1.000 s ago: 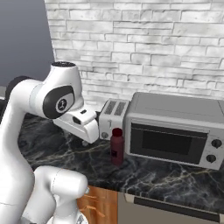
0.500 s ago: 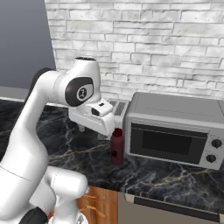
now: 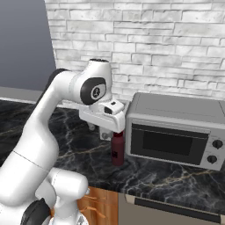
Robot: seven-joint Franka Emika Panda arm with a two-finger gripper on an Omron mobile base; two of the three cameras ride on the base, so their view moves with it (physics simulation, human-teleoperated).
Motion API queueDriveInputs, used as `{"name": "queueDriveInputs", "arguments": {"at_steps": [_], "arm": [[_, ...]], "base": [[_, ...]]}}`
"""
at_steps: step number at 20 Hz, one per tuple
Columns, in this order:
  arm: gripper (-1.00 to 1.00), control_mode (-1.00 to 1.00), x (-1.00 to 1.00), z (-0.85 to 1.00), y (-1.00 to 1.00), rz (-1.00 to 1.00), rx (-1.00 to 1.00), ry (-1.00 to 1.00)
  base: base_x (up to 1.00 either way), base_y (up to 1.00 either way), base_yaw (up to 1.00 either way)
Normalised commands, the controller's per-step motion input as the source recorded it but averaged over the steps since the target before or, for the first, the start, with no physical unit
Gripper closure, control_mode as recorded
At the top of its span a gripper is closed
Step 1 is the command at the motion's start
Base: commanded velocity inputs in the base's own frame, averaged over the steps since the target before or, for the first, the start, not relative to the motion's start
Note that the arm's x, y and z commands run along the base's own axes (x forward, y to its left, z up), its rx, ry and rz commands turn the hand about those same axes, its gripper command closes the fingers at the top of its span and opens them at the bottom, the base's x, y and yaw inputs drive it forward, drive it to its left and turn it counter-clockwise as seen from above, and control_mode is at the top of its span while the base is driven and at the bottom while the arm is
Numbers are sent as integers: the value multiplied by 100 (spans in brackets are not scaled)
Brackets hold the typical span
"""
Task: There is a wine glass and glass cup on the dining counter. Place the wine bottle next to the wine glass and the juice bottle next to the glass cup.
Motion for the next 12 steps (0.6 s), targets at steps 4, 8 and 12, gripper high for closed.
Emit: {"name": "queueDriveInputs", "arguments": {"at_steps": [4, 8, 12], "arm": [[-100, -100, 31, -22, -7, 7, 0, -7], [-100, -100, 31, -21, -6, 6, 0, -5], [-100, -100, 26, -17, -3, 4, 0, -2]], "base": [[0, 0, 0], [0, 0, 0], [0, 0, 0]]}}
